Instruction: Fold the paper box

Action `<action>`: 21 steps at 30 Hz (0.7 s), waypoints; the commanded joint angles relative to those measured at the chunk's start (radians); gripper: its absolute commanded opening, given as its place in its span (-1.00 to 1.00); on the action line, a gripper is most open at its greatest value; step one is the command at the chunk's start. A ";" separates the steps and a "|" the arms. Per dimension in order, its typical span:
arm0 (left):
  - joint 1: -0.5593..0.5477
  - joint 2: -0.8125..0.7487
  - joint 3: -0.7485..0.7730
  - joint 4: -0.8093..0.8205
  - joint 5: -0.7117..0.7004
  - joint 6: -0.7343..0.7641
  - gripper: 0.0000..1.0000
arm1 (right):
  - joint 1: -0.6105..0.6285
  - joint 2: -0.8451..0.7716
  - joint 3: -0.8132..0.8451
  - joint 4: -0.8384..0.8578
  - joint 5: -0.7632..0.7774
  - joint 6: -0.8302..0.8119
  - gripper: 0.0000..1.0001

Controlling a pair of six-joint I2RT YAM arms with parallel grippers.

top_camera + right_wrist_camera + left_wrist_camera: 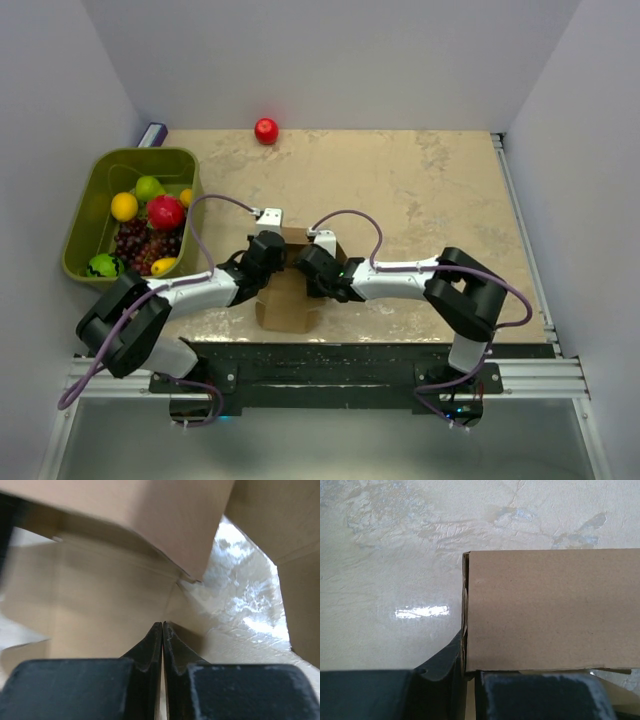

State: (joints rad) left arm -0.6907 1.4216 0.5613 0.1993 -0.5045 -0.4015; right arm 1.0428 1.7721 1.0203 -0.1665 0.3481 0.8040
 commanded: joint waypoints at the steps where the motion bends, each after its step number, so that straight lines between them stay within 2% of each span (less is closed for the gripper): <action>1: -0.007 -0.026 -0.008 -0.060 0.003 -0.013 -1.00 | 0.008 0.043 -0.008 -0.054 0.031 0.041 -0.93; 8: -0.004 -0.015 -0.011 -0.061 -0.005 -0.020 -1.00 | 0.008 0.092 -0.022 -0.068 0.057 0.049 -0.93; 12: -0.004 -0.015 -0.008 -0.064 -0.014 -0.017 -1.00 | 0.006 0.027 -0.022 -0.076 0.042 0.038 -0.85; 15: -0.006 -0.012 0.002 -0.069 -0.029 -0.002 -1.00 | 0.006 -0.086 -0.014 -0.094 0.012 0.017 -0.56; 16: -0.004 -0.004 0.009 -0.070 -0.034 0.003 -1.00 | 0.008 -0.121 -0.005 -0.120 0.009 0.009 -0.38; 18: -0.006 0.005 0.015 -0.070 -0.039 0.015 -1.00 | 0.006 -0.213 0.029 -0.152 0.014 -0.044 -0.22; 19: -0.006 0.014 0.025 -0.074 -0.039 0.019 -1.00 | 0.003 -0.239 0.046 -0.201 0.046 -0.063 -0.04; 21: -0.004 0.020 0.032 -0.077 -0.042 0.023 -1.00 | -0.013 -0.312 0.090 -0.247 0.051 -0.127 0.11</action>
State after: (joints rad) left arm -0.6945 1.4158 0.5659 0.1741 -0.5167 -0.4004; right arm 1.0500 1.6073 1.0199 -0.3042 0.3584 0.7921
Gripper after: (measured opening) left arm 0.121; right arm 0.494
